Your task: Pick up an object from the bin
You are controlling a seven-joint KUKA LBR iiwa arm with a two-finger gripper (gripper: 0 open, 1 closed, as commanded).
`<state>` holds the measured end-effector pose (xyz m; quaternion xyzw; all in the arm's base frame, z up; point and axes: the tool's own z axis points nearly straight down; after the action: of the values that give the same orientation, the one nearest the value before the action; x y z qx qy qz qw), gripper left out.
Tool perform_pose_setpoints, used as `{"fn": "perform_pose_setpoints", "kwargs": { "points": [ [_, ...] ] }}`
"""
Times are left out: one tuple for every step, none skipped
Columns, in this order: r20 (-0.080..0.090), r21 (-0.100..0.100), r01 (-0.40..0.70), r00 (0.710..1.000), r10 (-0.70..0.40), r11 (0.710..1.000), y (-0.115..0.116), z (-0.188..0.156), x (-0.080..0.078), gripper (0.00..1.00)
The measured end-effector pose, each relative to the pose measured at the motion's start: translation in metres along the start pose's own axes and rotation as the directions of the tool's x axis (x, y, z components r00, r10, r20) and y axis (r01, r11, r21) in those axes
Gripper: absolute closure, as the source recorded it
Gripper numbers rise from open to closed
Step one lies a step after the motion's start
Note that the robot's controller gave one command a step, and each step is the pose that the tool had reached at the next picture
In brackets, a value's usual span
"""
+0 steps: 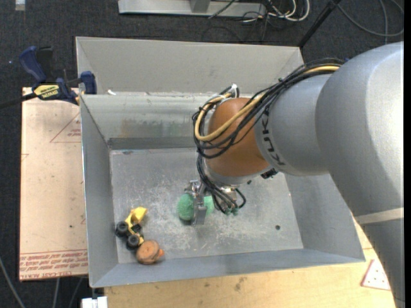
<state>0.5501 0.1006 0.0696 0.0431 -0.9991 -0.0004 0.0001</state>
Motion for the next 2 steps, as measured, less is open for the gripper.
{"fn": "perform_pose_setpoints", "kwargs": {
  "points": [
    [0.0,0.0,0.0,1.0,0.0,1.0,0.0,0.0,0.0,1.0],
    [0.0,0.0,0.0,1.0,0.0,1.0,0.0,-0.001,0.0001,1.0]
  ]
}}
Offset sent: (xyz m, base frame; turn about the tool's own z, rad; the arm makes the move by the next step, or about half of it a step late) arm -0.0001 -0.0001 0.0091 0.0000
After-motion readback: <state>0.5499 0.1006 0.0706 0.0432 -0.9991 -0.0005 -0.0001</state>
